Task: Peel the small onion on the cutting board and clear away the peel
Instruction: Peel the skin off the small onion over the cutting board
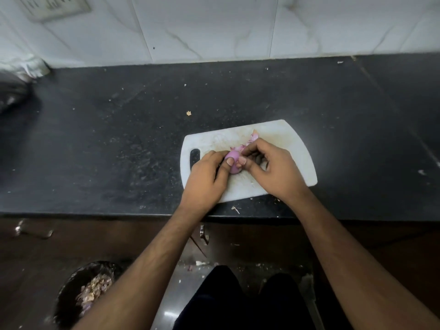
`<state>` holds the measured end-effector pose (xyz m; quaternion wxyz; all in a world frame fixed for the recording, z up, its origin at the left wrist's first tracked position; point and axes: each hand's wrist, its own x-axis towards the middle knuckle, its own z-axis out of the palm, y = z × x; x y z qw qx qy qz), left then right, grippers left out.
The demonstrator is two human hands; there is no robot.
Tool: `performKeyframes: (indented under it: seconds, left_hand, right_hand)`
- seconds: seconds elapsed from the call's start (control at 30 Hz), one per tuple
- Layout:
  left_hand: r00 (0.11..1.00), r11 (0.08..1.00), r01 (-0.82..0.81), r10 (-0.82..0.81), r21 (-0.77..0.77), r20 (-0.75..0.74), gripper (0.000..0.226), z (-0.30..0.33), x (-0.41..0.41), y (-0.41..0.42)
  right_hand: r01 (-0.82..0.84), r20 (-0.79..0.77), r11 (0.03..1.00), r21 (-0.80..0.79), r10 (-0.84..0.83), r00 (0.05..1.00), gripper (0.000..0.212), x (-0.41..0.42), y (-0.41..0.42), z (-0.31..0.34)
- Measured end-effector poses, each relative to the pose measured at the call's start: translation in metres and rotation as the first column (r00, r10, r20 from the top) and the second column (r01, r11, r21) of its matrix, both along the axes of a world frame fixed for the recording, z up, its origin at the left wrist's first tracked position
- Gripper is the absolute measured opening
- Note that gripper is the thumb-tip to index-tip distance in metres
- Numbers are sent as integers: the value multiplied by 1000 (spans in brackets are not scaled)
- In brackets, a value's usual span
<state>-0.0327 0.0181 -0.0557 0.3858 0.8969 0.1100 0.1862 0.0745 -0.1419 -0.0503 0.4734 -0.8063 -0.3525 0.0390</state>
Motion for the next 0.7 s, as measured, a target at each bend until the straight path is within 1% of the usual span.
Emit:
performKeyframes:
  seconds: [0.13,0.3,0.4,0.53,0.7]
  left_hand:
    - [1000,1000,10,-10,7,13,33,-2,1,1]
    - [1000,1000,0,0,-9,7,33,-1,1,-1]
    - [1000,1000,1,0,-29,5,35,-1,0,-1]
    - [1000,999,16,-15,-40,10,32,2,-1,0]
    - [1000,997,30,-30,-66,9,33,1,-1,3]
  right_hand:
    - [8,-61,998,66,-4,998,8,-1,0,2]
    - [72,5,997,29,-72,997,6,-1,3,0]
    - [110,81,994,-4,-109,991,9,-6,3,0]
    - [135,190,990,-41,-125,974,9,-13,2,3]
    - [188,444,959,-213,-77,893,9,-18,5,2]
